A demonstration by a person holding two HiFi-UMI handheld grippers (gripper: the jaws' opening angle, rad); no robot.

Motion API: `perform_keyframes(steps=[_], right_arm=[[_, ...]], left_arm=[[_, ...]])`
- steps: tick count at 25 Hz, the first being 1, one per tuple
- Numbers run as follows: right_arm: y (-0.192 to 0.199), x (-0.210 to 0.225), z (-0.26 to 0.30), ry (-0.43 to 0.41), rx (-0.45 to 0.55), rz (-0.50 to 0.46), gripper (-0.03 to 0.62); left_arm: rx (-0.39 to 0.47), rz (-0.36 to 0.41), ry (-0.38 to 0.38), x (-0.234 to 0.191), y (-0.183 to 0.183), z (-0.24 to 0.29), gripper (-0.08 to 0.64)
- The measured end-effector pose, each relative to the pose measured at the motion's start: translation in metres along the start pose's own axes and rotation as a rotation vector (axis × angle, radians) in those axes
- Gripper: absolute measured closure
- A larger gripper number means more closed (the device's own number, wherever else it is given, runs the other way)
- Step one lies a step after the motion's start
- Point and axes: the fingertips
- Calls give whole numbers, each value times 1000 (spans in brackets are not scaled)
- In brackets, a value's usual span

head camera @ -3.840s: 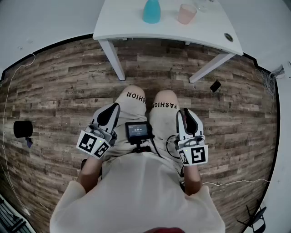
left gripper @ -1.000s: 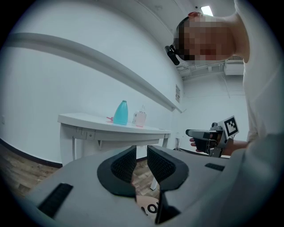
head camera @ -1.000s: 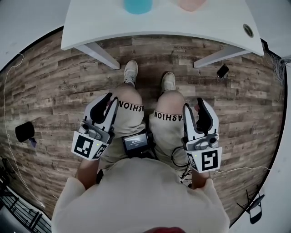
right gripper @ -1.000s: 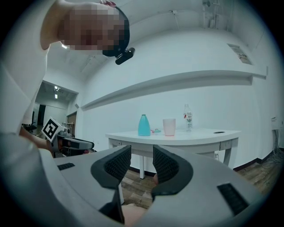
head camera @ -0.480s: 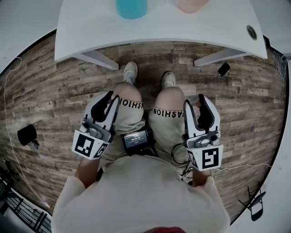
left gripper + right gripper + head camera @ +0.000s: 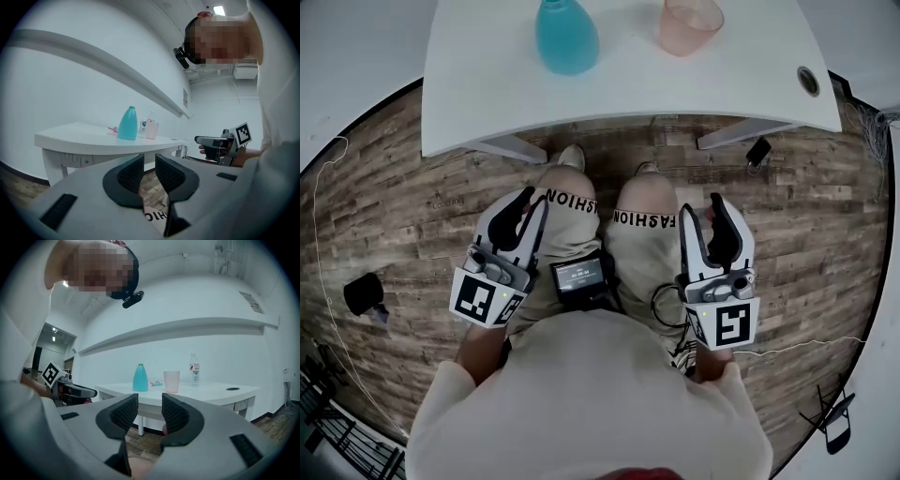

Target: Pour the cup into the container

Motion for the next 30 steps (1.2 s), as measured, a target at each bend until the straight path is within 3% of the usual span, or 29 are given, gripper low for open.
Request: perform_keyframes(steps=[30], right_arm=[[-39,8,30,20,34,-48,442]], left_arm=[[47,100,9,-23,-63,17,491]])
Point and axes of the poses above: the fingertips, and each gripper's own axes: z forward along the fingers, x to its right, y out of its underside, and after that the axes turned 7 degrees about y, right-handed
